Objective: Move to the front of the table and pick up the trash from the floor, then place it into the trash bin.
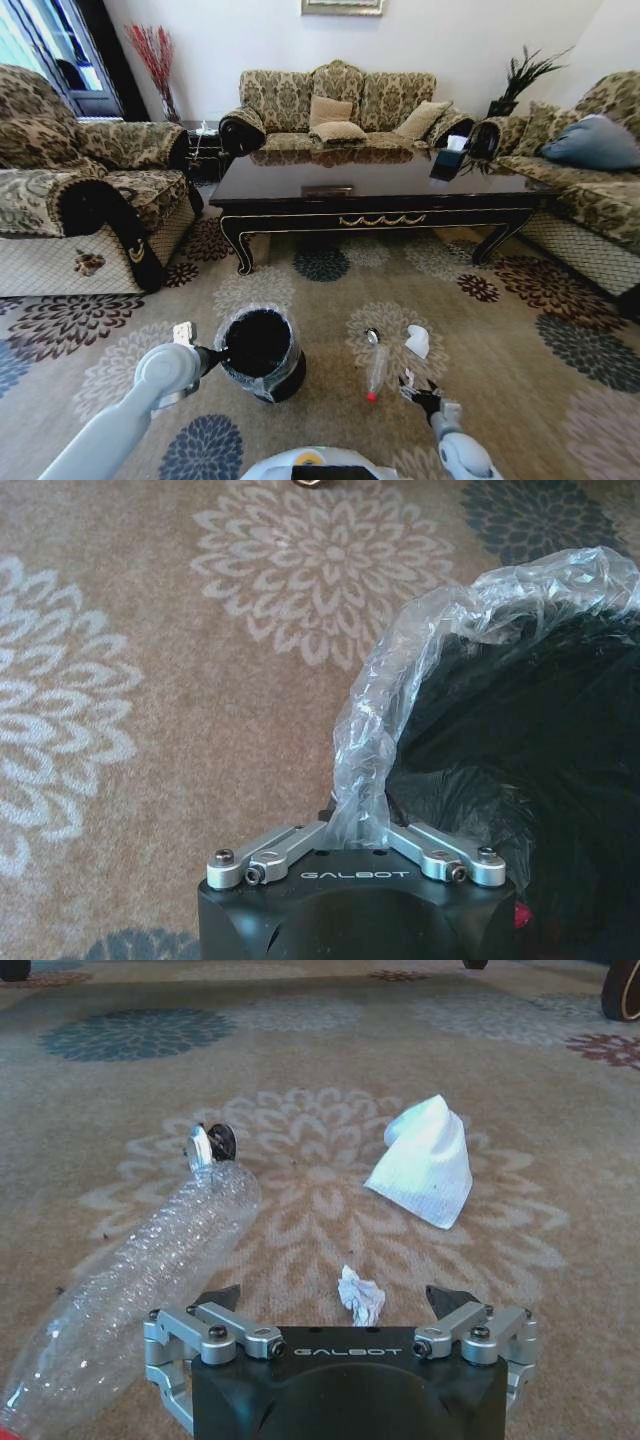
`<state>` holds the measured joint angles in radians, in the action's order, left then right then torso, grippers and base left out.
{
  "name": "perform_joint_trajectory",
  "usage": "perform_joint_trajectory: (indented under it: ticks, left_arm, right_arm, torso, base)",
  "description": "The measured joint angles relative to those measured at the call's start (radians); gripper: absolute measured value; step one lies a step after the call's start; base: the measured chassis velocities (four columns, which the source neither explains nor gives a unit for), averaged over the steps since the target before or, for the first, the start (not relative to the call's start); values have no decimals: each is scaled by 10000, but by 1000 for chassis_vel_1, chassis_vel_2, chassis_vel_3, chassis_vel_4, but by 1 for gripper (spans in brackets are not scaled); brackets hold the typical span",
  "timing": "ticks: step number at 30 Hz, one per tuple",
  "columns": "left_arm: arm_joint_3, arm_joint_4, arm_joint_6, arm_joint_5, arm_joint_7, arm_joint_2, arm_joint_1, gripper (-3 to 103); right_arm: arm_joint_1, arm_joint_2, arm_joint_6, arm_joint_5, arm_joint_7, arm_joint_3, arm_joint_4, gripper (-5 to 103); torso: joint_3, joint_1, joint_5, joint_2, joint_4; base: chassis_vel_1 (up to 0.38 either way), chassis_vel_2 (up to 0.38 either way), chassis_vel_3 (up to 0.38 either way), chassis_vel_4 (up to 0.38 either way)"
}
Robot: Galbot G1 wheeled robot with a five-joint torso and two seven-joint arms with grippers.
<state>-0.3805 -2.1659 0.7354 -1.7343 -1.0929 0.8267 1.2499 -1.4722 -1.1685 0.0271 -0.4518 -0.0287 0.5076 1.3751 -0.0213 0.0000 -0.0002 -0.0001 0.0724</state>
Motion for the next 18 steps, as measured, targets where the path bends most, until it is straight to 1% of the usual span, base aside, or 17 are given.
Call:
perform_joint_trajectory:
  ticks: [4,8,10,11,12,13,14,18]
  left_arm:
    - [77,24,-1,12,2,-27,-82,0]
    - [92,50,-1,-16,3,-48,-123,0]
    - [67,137,-1,-139,8,-35,-218,0]
    - [56,162,-1,-168,9,-33,-261,0]
    - [56,162,-1,-168,9,-33,-261,0]
    - [55,170,-1,-206,9,-34,-318,0]
    - [57,170,-1,-230,9,-36,-362,0]
    - [88,181,-1,-288,13,-31,-472,0]
  right_arm:
    - [154,-148,132,19,6,-14,-378,99]
    - [231,-230,137,0,-2,-7,-569,99]
    - [259,-346,52,-58,-56,-8,-631,93]
    - [288,-418,28,-59,-79,-12,-699,87]
    - [288,-418,28,-59,-79,-12,-699,87]
    - [337,-511,16,-38,-98,-20,-837,84]
    - [380,-576,15,5,-107,-22,-955,84]
    - [472,-689,91,133,-167,-17,-1180,78]
  torso:
    - [0,0,1,0,1]
    - [0,0,0,0,0]
    - [0,0,0,0,0]
    - [0,0,-2,0,0]
    - [0,0,-2,0,0]
    - [0,0,2,-1,0]
    - [0,0,3,0,0]
    - [0,0,2,0,1]
  base:
    - [0,0,0,0]
    - [0,0,0,0]
    - [0,0,0,0]
    - [0,0,0,0]
    - [0,0,0,0]
    - [0,0,0,0]
    - [0,0,0,0]
    - [0,0,0,0]
